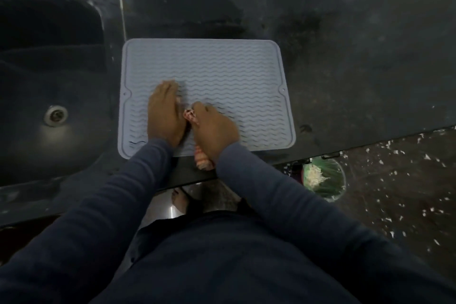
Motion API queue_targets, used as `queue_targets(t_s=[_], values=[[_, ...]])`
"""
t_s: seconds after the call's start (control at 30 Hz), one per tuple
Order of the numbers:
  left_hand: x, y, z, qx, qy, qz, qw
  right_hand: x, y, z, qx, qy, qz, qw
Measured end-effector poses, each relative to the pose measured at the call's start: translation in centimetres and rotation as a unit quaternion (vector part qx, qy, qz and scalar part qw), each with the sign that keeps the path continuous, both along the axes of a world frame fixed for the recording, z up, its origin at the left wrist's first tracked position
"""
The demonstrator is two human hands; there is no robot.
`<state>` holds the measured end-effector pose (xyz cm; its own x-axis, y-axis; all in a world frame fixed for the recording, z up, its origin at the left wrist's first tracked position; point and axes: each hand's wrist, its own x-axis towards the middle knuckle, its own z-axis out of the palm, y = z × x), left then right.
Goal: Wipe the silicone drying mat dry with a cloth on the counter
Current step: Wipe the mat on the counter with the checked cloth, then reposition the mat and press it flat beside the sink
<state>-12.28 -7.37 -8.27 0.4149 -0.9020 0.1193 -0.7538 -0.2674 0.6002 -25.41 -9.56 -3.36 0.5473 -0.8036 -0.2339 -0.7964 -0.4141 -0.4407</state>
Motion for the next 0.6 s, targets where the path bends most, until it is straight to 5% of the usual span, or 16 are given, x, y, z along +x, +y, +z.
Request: queue_targets(t_s=[0.3,0.47,0.6], values=[[0.1,0.5,-0.9,0.037,-0.073,-0.047,0.995,-16.3,-7.5,1.4,-0.053,0.143,-0.232,0.961],[-0.1,0.4,-0.4,0.037,-0.06,-0.047,0.996,-17.0,-11.3,2.5,-0.125,0.124,-0.251,0.952],[-0.1,0.7,0.0,0.036,-0.036,-0.044,0.998,-15.7,-13.4,0.3,-0.081,0.099,-0.243,0.961]])
